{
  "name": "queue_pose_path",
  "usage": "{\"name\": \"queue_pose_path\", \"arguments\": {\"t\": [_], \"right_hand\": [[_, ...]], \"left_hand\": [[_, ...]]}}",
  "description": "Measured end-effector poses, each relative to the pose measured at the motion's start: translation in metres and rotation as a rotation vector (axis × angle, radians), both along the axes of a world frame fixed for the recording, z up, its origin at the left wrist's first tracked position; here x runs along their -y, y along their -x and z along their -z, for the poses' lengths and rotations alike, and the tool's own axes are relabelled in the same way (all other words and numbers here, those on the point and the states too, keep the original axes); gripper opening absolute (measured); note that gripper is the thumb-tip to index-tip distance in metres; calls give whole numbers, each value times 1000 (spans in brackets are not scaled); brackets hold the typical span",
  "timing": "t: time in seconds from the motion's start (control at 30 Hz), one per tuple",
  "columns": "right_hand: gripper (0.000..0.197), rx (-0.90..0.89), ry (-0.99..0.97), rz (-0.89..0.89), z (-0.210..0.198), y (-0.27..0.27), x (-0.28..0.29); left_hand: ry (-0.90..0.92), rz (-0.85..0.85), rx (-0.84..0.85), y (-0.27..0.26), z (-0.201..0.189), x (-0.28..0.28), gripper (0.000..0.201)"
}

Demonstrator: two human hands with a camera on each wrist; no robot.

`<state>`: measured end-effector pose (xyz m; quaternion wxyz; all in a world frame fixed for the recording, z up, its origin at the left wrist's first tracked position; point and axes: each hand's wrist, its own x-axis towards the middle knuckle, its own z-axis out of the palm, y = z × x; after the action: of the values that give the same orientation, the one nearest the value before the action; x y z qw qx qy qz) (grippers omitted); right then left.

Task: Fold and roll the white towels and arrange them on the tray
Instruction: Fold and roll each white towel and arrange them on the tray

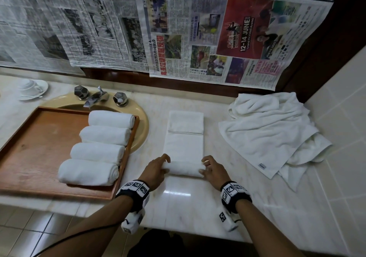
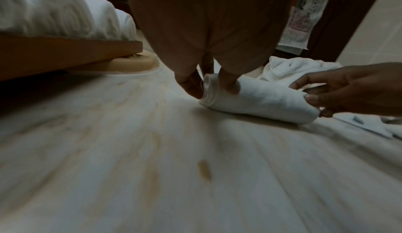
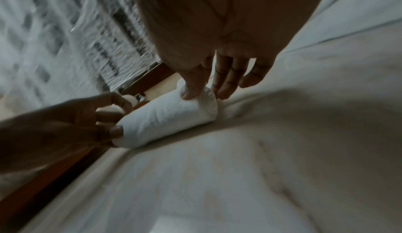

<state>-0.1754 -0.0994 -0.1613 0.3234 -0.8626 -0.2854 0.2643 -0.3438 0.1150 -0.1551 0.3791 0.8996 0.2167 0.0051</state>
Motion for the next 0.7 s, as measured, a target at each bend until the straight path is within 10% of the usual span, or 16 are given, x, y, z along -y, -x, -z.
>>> {"name": "queue_pose_path", "arguments": {"t": [0.5, 0.7], "right_hand": [[9, 338, -293, 87, 20, 13, -8], [54, 379, -73, -60, 28, 7, -4]], "left_hand": [[-174, -144, 118, -16, 9, 0, 15], [-378, 7, -138, -12, 9, -6, 56]]}}
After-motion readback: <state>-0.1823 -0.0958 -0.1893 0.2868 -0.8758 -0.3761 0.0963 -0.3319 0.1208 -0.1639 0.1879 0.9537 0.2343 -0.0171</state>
